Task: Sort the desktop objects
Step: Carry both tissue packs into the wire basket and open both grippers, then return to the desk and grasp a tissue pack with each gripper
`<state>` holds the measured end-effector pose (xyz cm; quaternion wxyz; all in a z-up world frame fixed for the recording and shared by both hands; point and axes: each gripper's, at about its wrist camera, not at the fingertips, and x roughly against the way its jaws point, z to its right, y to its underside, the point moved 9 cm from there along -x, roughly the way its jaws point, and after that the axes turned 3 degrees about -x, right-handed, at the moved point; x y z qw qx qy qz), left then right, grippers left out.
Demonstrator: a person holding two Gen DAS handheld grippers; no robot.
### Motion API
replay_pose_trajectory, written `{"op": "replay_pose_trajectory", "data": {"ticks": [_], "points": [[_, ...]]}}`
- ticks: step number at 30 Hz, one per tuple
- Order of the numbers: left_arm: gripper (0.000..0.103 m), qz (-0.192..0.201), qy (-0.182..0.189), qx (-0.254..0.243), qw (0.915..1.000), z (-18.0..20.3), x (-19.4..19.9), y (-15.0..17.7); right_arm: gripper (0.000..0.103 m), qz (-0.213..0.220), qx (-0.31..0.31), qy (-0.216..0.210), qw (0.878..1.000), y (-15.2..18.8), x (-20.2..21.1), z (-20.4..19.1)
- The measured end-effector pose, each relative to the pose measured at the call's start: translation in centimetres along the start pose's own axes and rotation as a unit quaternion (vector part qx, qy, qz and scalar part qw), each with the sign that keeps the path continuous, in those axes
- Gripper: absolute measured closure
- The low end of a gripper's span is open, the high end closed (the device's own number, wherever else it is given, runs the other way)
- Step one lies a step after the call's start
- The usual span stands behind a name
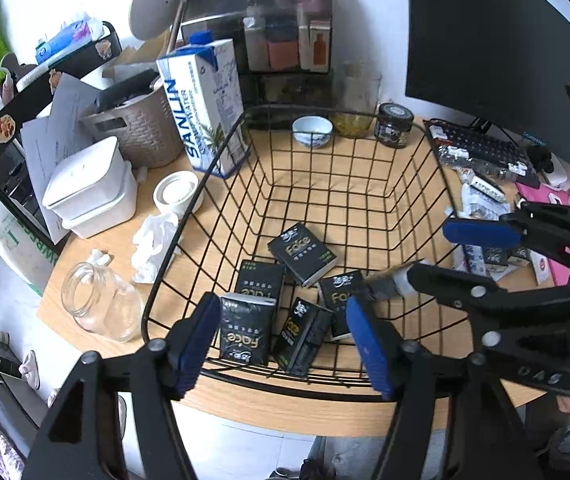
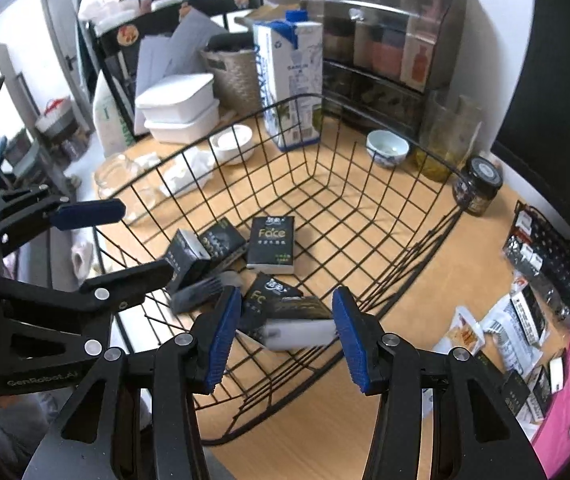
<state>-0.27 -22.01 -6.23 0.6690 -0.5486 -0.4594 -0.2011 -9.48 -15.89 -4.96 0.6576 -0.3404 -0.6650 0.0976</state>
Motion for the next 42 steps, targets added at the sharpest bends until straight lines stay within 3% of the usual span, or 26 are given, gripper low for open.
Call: {"op": "replay_pose_trajectory", "data": {"ticks": [6,11,13,20,22,28,42], "points": [[0.032,0.016,0.017,-0.031,0.9992,4.0,1.5,-1.1,0.055,0.025,-0.009,0.025,0.999,1.1,4.1,3.0],[0.029,0.022,0.044,-0.075,0.9960,9.8,1.9,-2.3,0.054,0.043,-0.047,0.070,0.995,3.5,7.8,8.7],[0.027,0.022,0.062,-0.097,0.9931,12.9,1.7,-2.4,0.050,0.049,-0.073,0.094,0.992,4.9,9.2,11.4],[0.026,-0.007,0.095,-0.160,0.9825,21.1,-1.2,-1.6,0.047,0.005,-0.150,0.170,0.974,10.8,8.9,20.4],[0.026,-0.020,0.102,-0.164,0.9810,22.4,-2.6,-1.6,0.047,-0.011,-0.165,0.167,0.972,12.1,7.9,21.9],[0.026,-0.057,0.113,-0.170,0.9773,24.1,-5.9,-0.6,0.047,-0.046,-0.203,0.147,0.967,13.8,3.9,24.5],[0.027,-0.076,0.124,-0.168,0.9750,24.1,-8.4,-0.4,0.046,-0.064,-0.213,0.143,0.964,11.9,-1.0,25.4]]}}
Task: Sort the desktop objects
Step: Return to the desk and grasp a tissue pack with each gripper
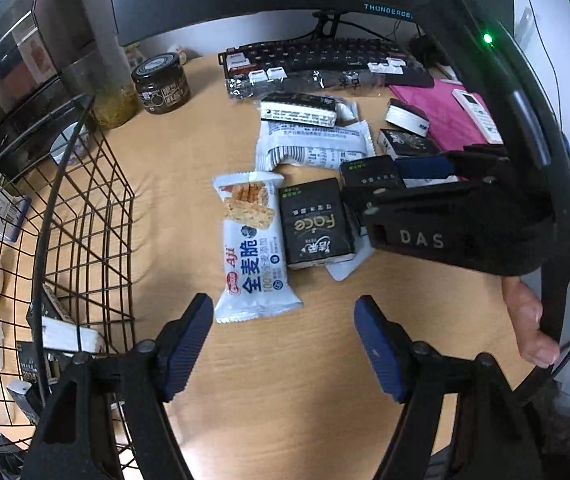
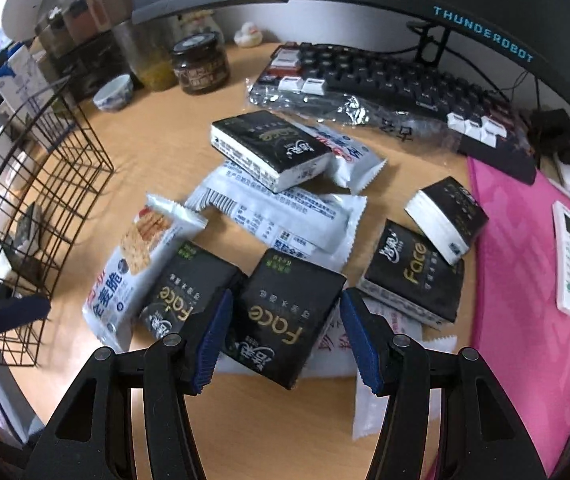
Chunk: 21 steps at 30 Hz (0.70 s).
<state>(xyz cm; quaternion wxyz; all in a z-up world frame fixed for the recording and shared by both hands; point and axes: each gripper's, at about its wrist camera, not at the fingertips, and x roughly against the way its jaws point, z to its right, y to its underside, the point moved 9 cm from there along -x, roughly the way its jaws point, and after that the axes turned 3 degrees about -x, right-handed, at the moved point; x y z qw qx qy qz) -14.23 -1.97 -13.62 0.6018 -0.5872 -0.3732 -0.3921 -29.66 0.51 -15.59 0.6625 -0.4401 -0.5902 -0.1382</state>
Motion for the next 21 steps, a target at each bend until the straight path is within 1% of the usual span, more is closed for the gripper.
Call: {"op": "replay_pose_trajectory", "data": {"ticks": [2,4,7,10,13,16,19,21], "points": [[0.027,-0.003,-0.001,0.003,1.0000,0.0,-0.3,0.0,0.046,-0.002,0.001,0.000,1.000,0.0,-0.2,0.0],[0.027,-0.005,-0.001,0.002,1.0000,0.1,-0.5,-0.1,0.053,-0.003,0.004,-0.002,1.000,0.2,-0.2,0.0],[0.027,-0.006,-0.006,0.000,1.0000,0.3,-0.7,-0.4,0.055,-0.001,0.019,-0.001,1.000,0.7,0.3,0.0],[0.027,-0.006,-0.006,0.000,1.0000,0.6,-1.0,-1.1,0.056,-0.002,0.018,-0.004,1.000,1.5,0.9,0.7],[0.027,-0.006,-0.002,-0.004,1.0000,1.3,-1.6,-1.9,0.056,0.010,0.005,0.002,1.000,2.2,2.3,2.5],[0.027,-0.009,0.010,-0.004,0.9999,2.2,-2.5,-2.7,0.056,0.019,-0.014,-0.008,1.000,3.2,3.9,4.2],[0.027,-0.014,0.025,0.002,0.9996,2.9,-3.3,-3.3,0.055,0.023,-0.012,-0.008,1.000,4.0,4.9,4.9],[0.027,-0.017,0.021,0.005,0.9996,3.0,-3.8,-3.7,0.055,0.025,-0.010,-0.008,1.000,4.4,5.3,5.2]]}}
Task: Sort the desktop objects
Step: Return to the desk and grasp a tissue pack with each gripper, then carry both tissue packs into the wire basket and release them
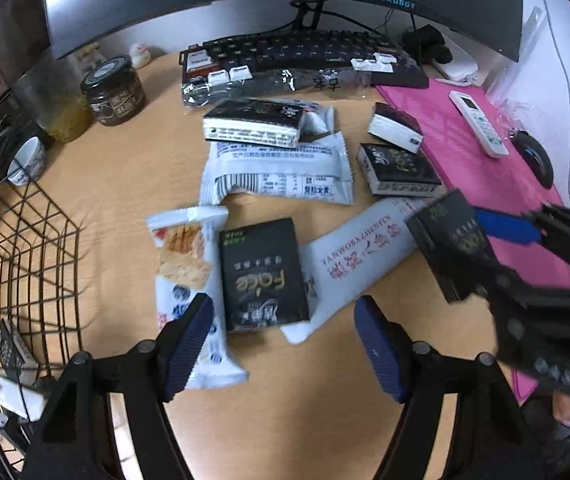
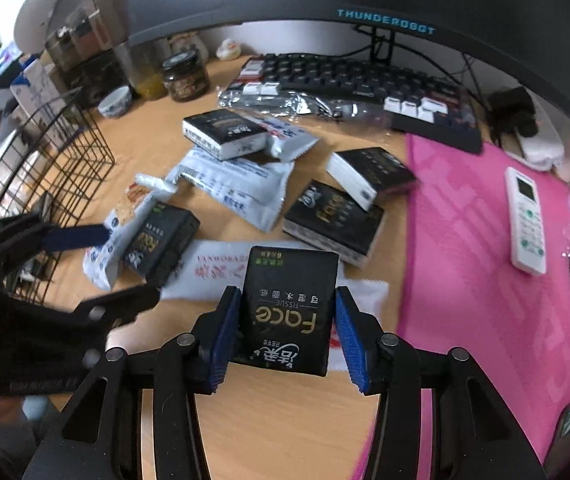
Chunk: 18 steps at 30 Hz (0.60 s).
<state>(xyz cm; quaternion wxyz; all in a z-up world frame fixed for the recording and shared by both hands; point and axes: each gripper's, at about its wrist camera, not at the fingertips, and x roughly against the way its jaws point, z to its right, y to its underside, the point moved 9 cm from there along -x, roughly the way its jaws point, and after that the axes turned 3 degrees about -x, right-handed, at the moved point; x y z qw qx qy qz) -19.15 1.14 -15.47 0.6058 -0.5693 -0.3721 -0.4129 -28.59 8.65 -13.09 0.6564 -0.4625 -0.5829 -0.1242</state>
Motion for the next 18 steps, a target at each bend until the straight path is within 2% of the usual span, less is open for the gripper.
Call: {"op": "replay_pose_trajectory", "data": {"ticks": [9,14,15,16,18], "points": [[0.026,-0.012,-0.008,0.009,0.9999,-0.6,-2.0,-1.2,0.055,0.008,-0.005,-0.022,1.000,-0.1,0.7,0.3],[0.028,-0.025,0.016,0.020,0.9994,-0.4,-3.3,-1.3,0.055,0.005,-0.005,-0.031,1.000,0.1,0.2,0.2],[0.034,-0.023,0.019,0.021,0.9993,-0.3,-3.3,-1.4,0.055,0.005,-0.005,-0.030,1.000,0.1,0.2,0.2],[0.047,-0.022,0.024,0.020,0.9993,-0.2,-3.2,-1.4,0.055,0.005,-0.006,-0.029,1.000,0.1,0.2,0.3],[0.051,-0.023,0.026,0.019,0.9992,-0.1,-2.9,-1.5,0.055,0.005,-0.008,-0.029,1.000,0.1,0.3,0.4]]}}
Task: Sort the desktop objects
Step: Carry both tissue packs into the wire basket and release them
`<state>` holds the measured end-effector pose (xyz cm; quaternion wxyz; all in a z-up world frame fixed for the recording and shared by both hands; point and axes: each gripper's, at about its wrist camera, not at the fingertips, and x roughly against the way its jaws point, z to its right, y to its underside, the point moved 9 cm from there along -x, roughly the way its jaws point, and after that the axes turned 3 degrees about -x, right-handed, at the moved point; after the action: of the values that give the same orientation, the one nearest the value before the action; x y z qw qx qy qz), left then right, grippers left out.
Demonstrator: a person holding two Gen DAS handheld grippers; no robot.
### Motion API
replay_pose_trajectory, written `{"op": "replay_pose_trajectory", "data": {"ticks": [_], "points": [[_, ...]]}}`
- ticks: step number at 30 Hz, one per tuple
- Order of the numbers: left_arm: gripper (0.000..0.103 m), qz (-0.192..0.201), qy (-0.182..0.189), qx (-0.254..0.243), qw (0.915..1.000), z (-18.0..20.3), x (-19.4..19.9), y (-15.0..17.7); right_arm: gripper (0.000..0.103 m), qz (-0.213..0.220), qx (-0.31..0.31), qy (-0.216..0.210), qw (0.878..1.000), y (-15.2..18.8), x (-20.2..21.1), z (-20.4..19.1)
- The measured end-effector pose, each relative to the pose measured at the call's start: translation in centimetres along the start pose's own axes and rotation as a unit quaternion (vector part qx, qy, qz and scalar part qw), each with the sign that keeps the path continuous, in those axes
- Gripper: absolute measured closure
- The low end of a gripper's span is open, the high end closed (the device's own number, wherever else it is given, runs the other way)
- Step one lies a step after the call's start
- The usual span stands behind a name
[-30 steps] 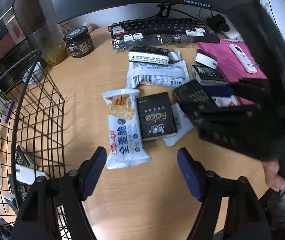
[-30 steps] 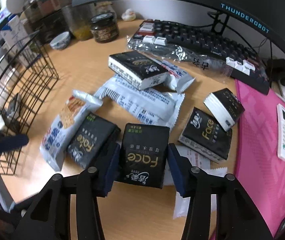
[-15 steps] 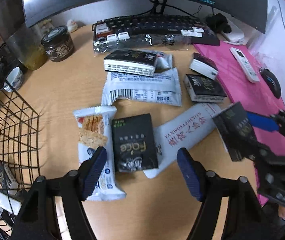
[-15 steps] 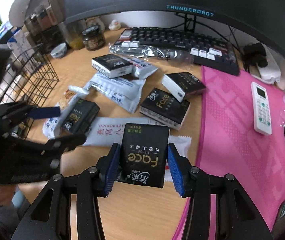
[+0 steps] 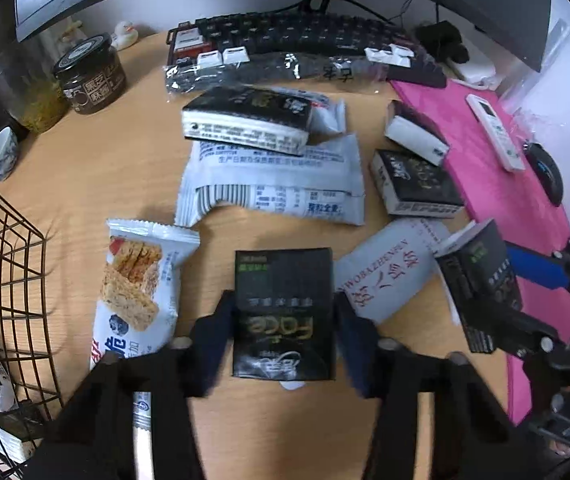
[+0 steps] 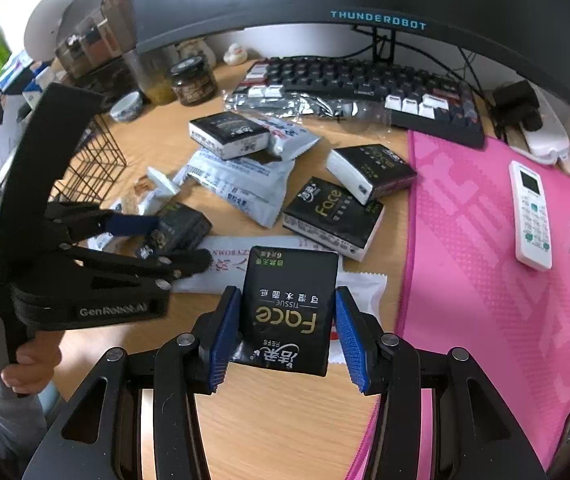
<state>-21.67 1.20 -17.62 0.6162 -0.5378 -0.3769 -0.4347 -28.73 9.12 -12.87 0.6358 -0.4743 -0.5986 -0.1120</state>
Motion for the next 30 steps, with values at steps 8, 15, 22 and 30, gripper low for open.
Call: {"op": "replay_pose_trajectory", "data": {"ticks": [8,15,22,30], "points": [[0.051,0.013,-0.002,-0.007,0.9999,0.8,2.0,0.4,0.055,0.010,0.001,0.009,1.000,-0.1,1.2,-0.3],[0.051,0.042,-0.003,-0.015,0.9990,1.4,5.9,1.7,0.055,0.022,0.009,0.012,1.000,0.1,3.2,-1.9],[0.051,0.102,-0.034,-0.006,0.9942,-0.8,12.3,3.2,0.055,0.042,0.048,-0.008,0.998,-0.9,5.3,-7.3],[0.051,0.145,-0.106,0.079,0.9805,-11.0,18.7,7.0,0.055,0.074,0.134,-0.075,0.985,-4.1,7.1,-20.2]]}}
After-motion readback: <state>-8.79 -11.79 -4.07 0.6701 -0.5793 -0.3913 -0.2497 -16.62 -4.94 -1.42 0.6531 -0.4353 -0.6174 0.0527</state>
